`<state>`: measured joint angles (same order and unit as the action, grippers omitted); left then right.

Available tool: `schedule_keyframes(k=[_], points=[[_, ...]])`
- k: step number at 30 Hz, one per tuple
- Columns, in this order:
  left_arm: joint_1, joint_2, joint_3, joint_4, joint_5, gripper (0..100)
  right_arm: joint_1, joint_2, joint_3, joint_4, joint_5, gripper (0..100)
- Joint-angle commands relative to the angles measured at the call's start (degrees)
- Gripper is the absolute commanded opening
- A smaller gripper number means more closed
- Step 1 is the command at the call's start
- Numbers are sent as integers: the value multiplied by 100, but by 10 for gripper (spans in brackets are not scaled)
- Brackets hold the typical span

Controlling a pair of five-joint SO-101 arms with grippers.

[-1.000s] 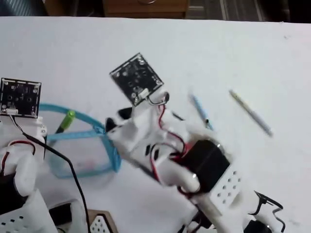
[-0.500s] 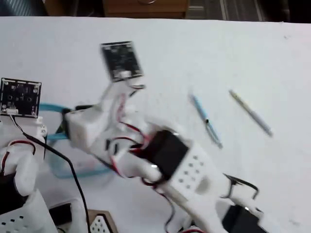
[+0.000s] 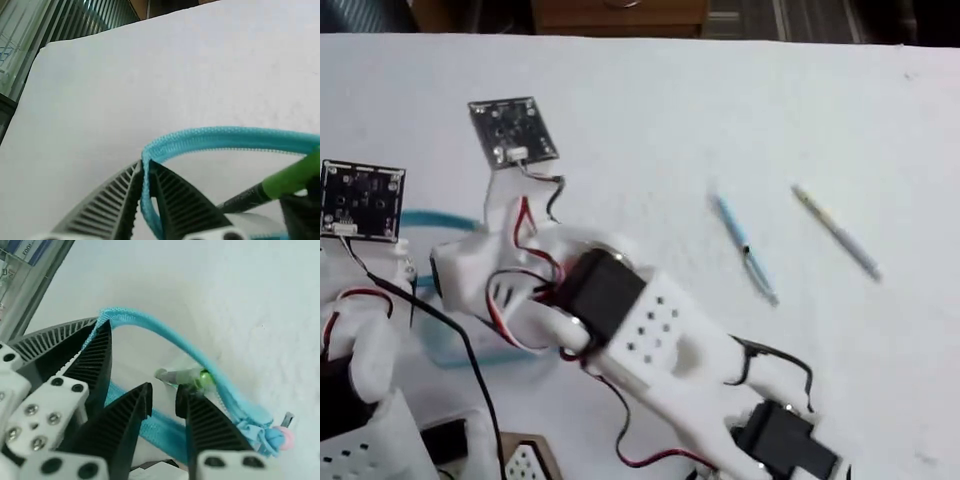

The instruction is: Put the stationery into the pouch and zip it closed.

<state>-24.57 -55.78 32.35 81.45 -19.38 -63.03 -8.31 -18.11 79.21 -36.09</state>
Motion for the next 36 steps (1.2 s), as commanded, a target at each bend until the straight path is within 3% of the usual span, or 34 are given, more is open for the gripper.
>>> schedule_keyframes(k=[1, 10, 20, 33, 36], points=[[-40, 224, 1319, 167, 35, 23, 101, 119, -185, 31, -9, 94], [-295, 224, 1319, 167, 0, 23, 163, 242, -185, 1015, 888, 49], [-277, 215, 1319, 158, -9, 23, 1288, -295, -1240, 1323, 1697, 52], [-259, 215, 1319, 149, -9, 23, 312, -277, -1266, 1499, 1319, 53], [-259, 215, 1319, 149, -9, 23, 374, -259, -1327, 1393, 1363, 53]])
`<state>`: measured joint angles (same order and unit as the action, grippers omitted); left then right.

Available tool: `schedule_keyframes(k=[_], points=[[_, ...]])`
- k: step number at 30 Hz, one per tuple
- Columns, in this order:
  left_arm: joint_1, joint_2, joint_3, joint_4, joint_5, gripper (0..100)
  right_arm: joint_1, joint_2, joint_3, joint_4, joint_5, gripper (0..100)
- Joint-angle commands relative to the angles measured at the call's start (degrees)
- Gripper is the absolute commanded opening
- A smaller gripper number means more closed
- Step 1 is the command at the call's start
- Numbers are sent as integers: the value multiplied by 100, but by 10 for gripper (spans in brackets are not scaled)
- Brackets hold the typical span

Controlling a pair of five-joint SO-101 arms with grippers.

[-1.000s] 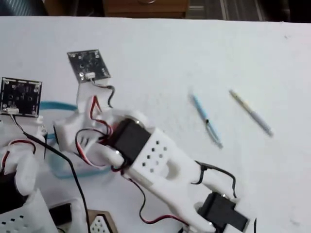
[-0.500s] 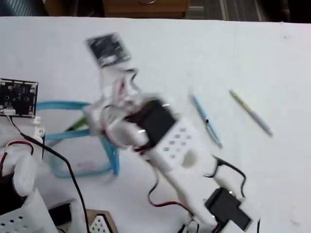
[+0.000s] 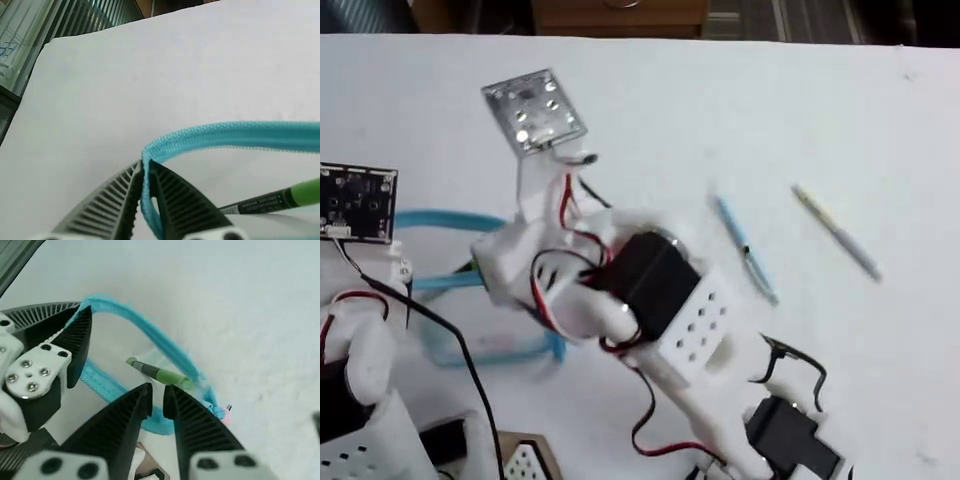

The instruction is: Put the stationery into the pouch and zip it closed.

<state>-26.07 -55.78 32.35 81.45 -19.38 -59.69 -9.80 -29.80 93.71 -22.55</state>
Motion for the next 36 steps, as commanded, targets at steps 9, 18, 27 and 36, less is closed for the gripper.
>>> schedule_keyframes(k=[9, 18, 27, 36], points=[[-119, 215, 1319, 149, -9, 23, 3574, -57, 105, 787, 2251, 226], [-110, 215, 1319, 141, 9, 23, 5455, 514, 2180, -110, 4844, 331], [-119, 215, 1327, 158, -9, 23, 5402, 2334, 2541, -1552, 5978, 324], [-110, 215, 1327, 149, -9, 23, 5613, 3354, 2215, -2563, 5978, 323]])
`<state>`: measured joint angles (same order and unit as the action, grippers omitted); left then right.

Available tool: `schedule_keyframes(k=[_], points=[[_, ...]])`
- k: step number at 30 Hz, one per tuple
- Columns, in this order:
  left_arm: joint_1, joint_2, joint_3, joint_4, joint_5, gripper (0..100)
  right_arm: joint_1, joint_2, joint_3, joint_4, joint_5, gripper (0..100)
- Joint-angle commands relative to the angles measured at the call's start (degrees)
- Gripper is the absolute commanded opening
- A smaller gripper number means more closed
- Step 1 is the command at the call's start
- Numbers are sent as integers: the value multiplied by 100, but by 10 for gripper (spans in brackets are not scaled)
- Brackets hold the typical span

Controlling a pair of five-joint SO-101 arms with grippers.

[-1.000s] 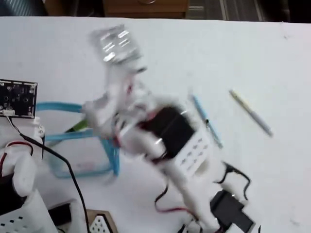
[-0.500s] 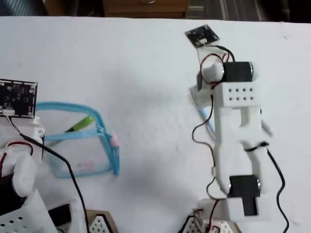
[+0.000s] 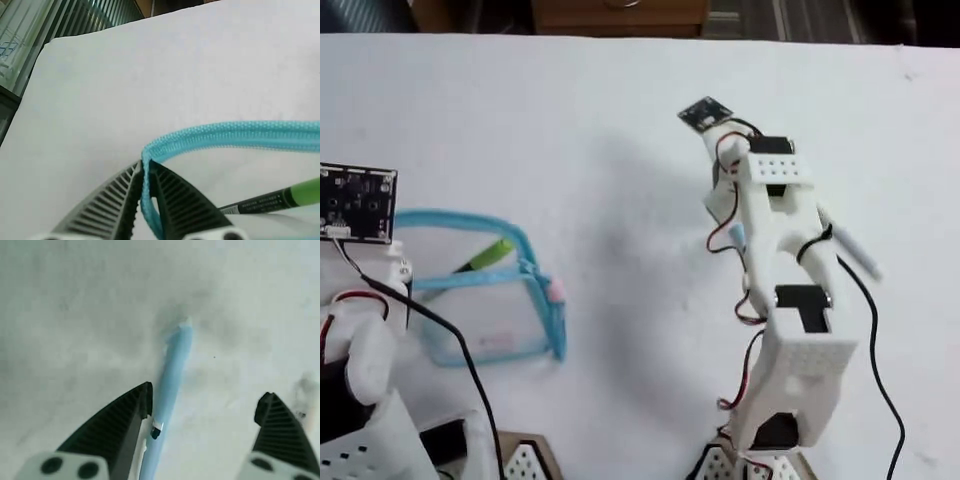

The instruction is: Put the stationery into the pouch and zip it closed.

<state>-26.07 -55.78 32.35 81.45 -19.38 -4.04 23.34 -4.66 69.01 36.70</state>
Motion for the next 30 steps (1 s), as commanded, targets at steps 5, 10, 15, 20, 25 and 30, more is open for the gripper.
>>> schedule_keyframes(k=[5, 10, 15, 20, 25, 30], points=[[-101, 224, 1327, 132, -9, 23, -251, 479, -343, 57, -97, 323], [-101, 224, 1327, 141, -9, 23, -382, 901, -554, 40, -527, 322], [-101, 224, 1327, 149, -9, 23, -286, 1446, -1178, 75, -598, 206], [-110, 224, 1319, 149, -9, 23, -224, 1771, -1556, 321, -580, 36], [-110, 224, 1319, 141, -9, 23, -215, 1692, -1943, 848, -607, 9], [-110, 224, 1204, 167, -9, 23, -224, 1253, -2435, 1411, -800, 17]])
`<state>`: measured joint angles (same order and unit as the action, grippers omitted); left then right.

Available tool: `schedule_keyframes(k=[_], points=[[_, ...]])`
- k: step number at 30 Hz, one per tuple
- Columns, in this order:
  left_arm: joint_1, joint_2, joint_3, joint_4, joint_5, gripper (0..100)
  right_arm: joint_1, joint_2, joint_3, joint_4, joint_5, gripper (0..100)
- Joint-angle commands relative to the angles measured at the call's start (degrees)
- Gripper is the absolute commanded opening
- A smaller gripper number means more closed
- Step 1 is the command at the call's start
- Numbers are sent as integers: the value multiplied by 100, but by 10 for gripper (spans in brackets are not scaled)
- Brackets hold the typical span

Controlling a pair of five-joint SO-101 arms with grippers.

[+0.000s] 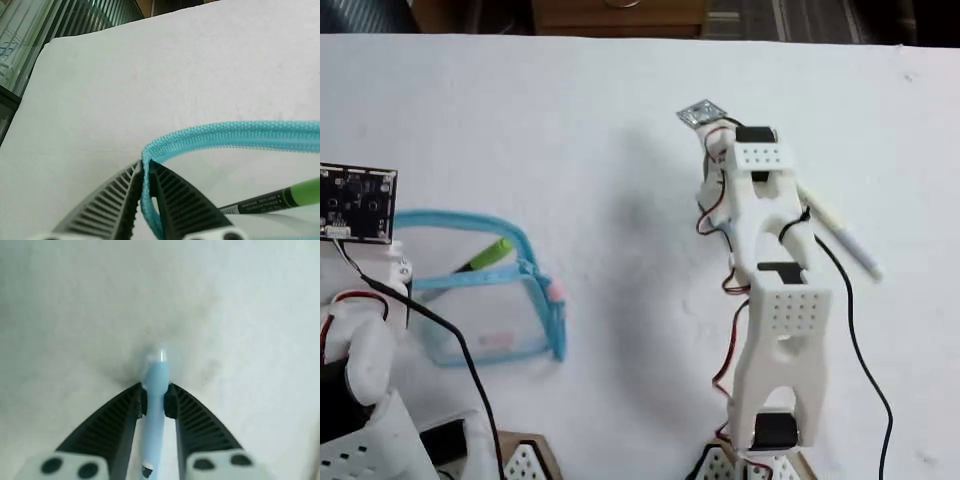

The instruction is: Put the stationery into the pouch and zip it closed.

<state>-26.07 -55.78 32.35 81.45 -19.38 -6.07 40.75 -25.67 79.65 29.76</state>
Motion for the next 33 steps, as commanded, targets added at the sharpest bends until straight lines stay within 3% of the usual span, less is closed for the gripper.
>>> schedule_keyframes(k=[1, 7, 12, 19, 24, 29, 33], points=[[-110, 224, 1169, 176, -9, 23, -40, -593, -422, 470, -114, 17], [-110, 224, 1125, 167, -9, 23, -75, -1490, -1152, 1130, -237, 17], [-127, 224, 1116, 158, 18, 23, -321, -2633, -2092, 1314, -1371, 17], [-110, 224, 1134, 141, 18, 23, -2053, -4127, -2593, 2097, -2585, 17], [-110, 242, 1152, 141, 9, 23, -3222, -4699, -2646, 1692, -3613, 17], [-110, 224, 1152, 149, 18, 23, -3829, -4936, -2593, 1446, -4686, 17], [-110, 224, 1152, 141, 18, 23, -3952, -4945, -2655, 936, -4844, 17]])
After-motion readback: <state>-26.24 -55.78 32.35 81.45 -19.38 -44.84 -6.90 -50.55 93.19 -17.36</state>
